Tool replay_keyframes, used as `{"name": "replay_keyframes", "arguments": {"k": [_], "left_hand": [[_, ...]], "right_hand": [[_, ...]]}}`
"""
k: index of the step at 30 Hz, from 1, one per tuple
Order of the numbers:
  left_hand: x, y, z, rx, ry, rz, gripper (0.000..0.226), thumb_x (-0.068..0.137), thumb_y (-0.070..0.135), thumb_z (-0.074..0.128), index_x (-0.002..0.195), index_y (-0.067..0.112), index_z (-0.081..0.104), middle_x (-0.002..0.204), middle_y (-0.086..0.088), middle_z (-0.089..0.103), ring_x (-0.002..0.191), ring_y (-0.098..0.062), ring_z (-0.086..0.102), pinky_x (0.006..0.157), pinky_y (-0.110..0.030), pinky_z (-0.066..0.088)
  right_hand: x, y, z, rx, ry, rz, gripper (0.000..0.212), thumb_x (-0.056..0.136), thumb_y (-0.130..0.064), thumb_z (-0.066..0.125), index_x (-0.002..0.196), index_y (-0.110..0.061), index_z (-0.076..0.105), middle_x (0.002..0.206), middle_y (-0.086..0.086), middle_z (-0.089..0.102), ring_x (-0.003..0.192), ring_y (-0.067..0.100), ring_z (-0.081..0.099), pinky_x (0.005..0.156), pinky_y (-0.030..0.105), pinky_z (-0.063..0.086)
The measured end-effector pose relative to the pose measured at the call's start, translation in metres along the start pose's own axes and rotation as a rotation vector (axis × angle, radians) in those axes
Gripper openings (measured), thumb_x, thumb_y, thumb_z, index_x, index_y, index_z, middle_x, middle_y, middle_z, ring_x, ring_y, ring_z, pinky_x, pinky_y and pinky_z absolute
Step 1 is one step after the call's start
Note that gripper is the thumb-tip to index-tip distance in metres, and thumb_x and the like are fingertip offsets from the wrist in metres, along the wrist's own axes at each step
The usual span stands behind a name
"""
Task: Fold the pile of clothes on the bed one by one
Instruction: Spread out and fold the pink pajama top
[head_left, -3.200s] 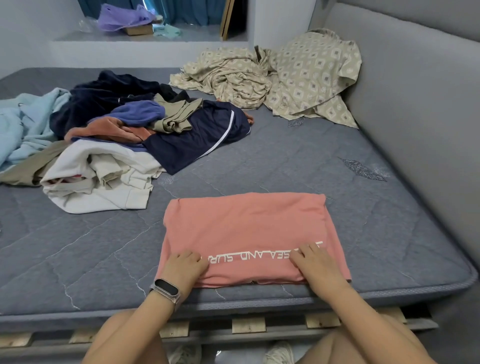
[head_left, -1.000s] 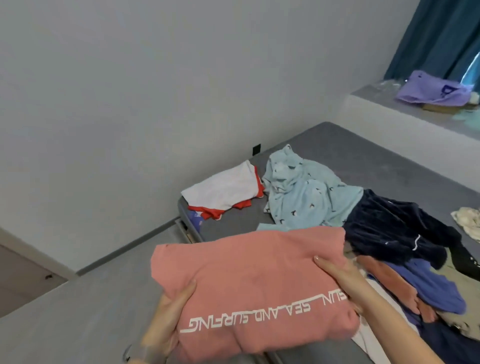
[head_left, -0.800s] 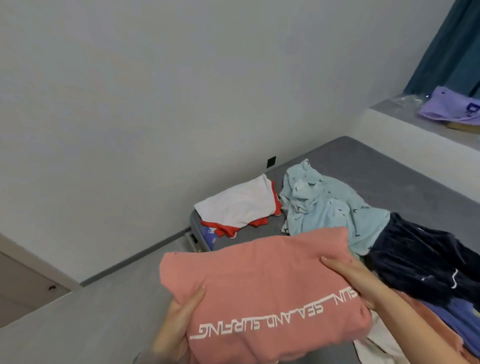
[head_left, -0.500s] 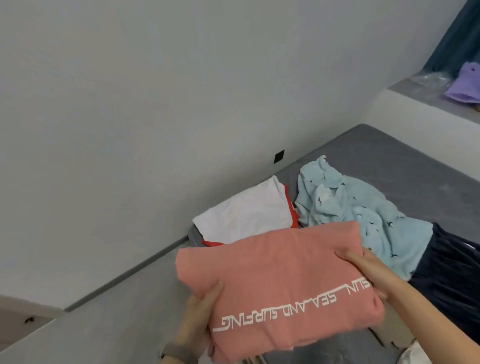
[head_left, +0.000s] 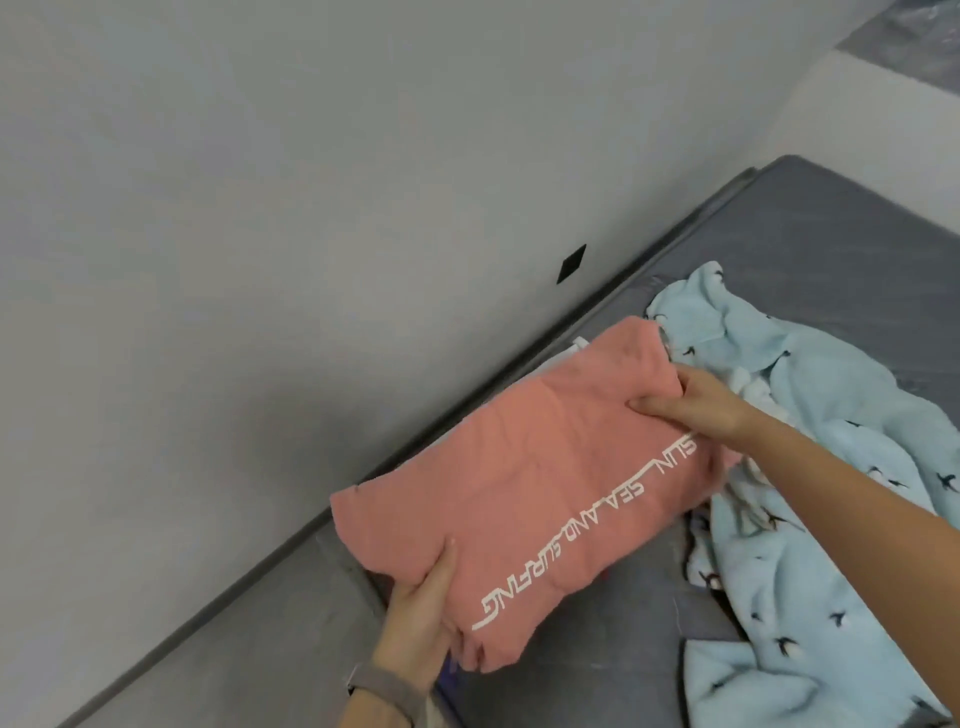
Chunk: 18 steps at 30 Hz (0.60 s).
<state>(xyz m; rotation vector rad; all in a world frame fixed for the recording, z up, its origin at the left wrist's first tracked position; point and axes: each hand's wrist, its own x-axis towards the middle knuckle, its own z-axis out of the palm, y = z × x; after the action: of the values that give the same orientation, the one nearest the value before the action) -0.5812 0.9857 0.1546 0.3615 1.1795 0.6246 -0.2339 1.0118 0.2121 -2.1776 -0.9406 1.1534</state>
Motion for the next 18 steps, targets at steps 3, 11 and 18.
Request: {"name": "replay_keyframes", "arguments": {"k": [3, 11, 18], "left_hand": [[0.071, -0.011, -0.010, 0.161, 0.072, -0.031, 0.038, 0.076, 0.015, 0.078, 0.108, 0.011, 0.058, 0.108, -0.012, 0.071, 0.101, -0.029, 0.065, 0.094, -0.046, 0.049], [0.146, -0.052, -0.008, 1.546, 0.238, 0.677, 0.090, 0.079, 0.054, 0.065, 0.149, 0.018, 0.022, 0.151, -0.021, 0.027, 0.139, -0.042, 0.025, 0.111, -0.052, 0.025], [0.192, -0.070, -0.010, 2.104, 0.113, 0.404, 0.088, 0.078, 0.073, 0.047, 0.150, 0.037, 0.012, 0.153, -0.032, 0.012, 0.136, -0.056, 0.019, 0.107, -0.065, 0.022]], "right_hand": [[0.074, 0.023, 0.031, -0.254, 0.191, 0.012, 0.052, 0.077, -0.028, 0.078, 0.120, -0.009, 0.056, 0.110, 0.010, 0.066, 0.100, 0.028, 0.061, 0.085, 0.034, 0.048], [0.098, 0.102, 0.174, -0.731, 0.179, 0.020, 0.077, 0.075, -0.085, 0.030, 0.142, -0.060, 0.002, 0.161, 0.000, -0.010, 0.146, 0.033, -0.015, 0.112, 0.062, -0.010], [0.109, 0.123, 0.183, -0.805, 0.105, 0.050, 0.076, 0.078, -0.085, 0.021, 0.145, -0.056, -0.001, 0.160, 0.000, -0.017, 0.144, 0.033, -0.022, 0.104, 0.058, -0.028]]}}
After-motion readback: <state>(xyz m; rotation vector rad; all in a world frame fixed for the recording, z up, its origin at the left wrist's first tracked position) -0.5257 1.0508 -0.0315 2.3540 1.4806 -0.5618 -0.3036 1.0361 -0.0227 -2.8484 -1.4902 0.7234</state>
